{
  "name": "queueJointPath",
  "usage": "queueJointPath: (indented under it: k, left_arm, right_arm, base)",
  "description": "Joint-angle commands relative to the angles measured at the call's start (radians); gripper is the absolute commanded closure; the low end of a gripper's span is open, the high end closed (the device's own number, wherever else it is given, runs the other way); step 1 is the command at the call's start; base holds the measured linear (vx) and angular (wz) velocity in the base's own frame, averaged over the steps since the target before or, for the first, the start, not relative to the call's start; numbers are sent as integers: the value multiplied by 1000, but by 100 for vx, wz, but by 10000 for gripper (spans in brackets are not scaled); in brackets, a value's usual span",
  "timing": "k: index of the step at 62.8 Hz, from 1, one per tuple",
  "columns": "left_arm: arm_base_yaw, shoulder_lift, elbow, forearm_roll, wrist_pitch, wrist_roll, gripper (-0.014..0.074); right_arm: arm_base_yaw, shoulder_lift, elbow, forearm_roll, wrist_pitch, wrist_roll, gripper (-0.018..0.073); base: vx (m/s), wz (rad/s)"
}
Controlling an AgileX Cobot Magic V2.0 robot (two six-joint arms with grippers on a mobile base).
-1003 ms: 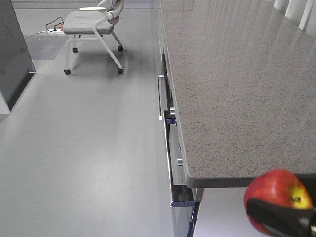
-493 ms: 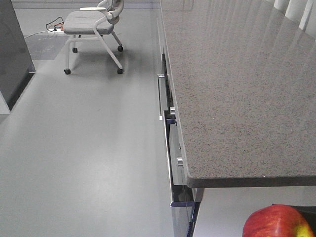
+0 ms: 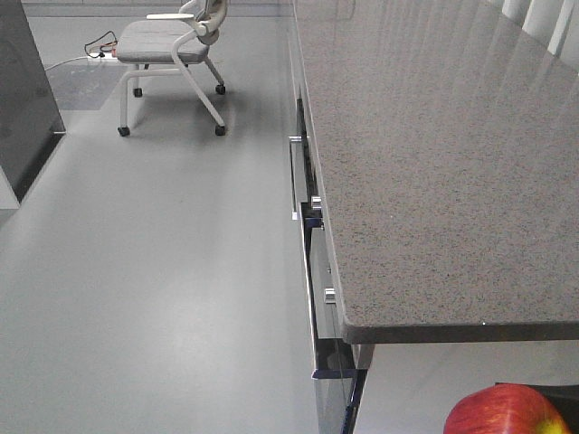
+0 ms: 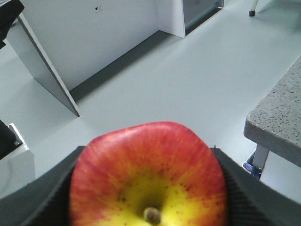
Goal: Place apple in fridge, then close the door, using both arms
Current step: 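Drive the base away from the counter holding the apple in the right gripper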
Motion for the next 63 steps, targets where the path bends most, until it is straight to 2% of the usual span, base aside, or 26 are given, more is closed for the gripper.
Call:
queueJointPath:
  k: [1, 30, 63]
  left_arm:
    - [-1, -13, 21, -10, -71, -9, 603]
    - [-1, -13, 21, -10, -71, -9, 603]
    - [-1, -13, 21, -10, -71, -9, 603]
  right_arm:
    - [-1, 5, -27, 58, -38, -6, 137]
    - [-1, 5, -27, 58, -26, -6, 137]
    - [-1, 5, -27, 58, -9, -6, 137]
  base:
    - [0, 0]
    - [-1, 10]
    - [-3, 45]
